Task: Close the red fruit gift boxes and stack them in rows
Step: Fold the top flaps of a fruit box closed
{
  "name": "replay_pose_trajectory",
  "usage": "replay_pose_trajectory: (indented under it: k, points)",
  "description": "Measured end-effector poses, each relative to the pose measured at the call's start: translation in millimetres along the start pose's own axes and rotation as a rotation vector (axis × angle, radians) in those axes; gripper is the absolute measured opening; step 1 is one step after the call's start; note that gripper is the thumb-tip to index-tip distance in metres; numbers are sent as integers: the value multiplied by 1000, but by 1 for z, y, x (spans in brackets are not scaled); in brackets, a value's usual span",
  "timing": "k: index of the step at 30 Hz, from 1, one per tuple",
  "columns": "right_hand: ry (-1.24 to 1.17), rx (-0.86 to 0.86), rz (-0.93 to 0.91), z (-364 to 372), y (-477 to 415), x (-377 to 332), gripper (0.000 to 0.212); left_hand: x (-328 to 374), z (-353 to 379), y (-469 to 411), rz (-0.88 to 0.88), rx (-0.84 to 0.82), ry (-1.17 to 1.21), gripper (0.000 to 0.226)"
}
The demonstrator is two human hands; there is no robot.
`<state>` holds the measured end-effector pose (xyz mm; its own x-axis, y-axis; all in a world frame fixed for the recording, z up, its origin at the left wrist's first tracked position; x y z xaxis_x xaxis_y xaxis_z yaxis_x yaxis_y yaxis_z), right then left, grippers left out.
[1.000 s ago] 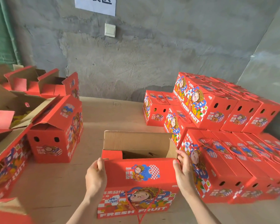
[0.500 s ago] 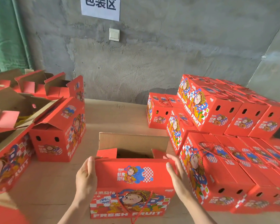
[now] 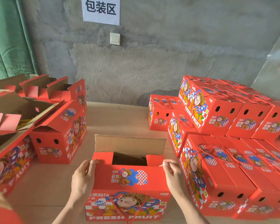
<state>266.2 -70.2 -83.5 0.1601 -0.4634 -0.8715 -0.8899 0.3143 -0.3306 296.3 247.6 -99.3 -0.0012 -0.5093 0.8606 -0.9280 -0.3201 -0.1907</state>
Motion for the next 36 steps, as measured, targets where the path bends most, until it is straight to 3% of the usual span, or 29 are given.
replay_pose_trajectory:
  k: [11,18,28,33,36]
  points:
    - [-63,16,63,-2,2,-2,15,9,-6,5,106,157,-181,14]
    - [-45,-11,101,1,-6,7,17,6,-1,-4,105,77,-256,19]
    - [-12,-28,75,5,-8,11,11,8,-5,-18,57,-6,-291,7]
    - [-21,-79,146,11,-14,19,51,11,0,-25,75,-45,-353,4]
    - [-132,-236,270,23,-22,26,79,5,6,-23,17,-68,-322,23]
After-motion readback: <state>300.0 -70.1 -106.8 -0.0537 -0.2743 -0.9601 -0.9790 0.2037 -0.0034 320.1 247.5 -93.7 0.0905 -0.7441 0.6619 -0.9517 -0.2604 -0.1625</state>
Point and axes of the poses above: each hand's wrist, its own y-axis away from the middle knuckle, its own z-axis out of the palm, x = y × z, the point moved 7 cm from there along -y, towards the middle knuckle, and after that the axes turned 10 degrees about -y, right-handed, at the moved point
